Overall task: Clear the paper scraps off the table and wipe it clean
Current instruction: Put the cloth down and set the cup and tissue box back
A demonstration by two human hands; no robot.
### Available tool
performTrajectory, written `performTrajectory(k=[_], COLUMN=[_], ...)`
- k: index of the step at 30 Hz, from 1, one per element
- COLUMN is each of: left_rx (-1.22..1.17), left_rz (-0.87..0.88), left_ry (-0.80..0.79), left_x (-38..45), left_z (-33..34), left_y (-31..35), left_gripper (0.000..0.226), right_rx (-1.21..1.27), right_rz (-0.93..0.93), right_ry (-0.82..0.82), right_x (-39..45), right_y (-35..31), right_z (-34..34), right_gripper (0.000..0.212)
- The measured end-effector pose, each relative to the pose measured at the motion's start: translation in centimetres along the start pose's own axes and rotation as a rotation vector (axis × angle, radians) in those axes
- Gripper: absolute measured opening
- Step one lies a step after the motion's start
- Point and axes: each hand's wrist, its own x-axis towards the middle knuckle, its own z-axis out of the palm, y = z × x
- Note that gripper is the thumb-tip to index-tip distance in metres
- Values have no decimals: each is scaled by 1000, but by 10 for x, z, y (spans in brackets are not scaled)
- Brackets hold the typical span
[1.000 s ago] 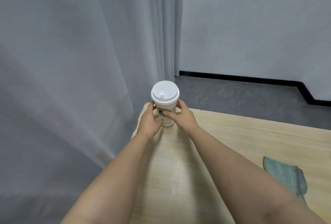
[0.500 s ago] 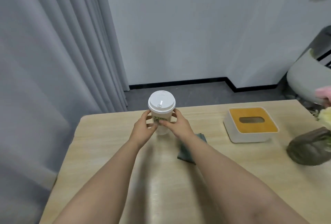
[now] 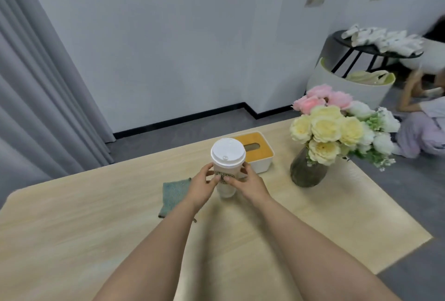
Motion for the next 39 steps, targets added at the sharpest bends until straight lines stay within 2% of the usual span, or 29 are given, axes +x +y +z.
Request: performTrajectory(k=[6, 13, 31, 39], left_rx=[35, 39, 25, 41], left_rz=[3, -31, -83, -124], left_ry=[-87, -153, -222, -199], left_x=[6, 14, -5, -16], left_z=[61, 96, 105, 98], left_y=[13, 18, 4, -2], left_gripper=[44, 48, 53, 59], right_rx=[-13, -15, 30, -11], right_rz=[56, 107, 164, 204], right_ry=[66, 115, 137, 123], right_x=[-8, -7, -19, -26], right_y=[33, 60, 83, 92], right_z=[-54, -80, -67, -67], right_gripper=[76, 78, 76, 90])
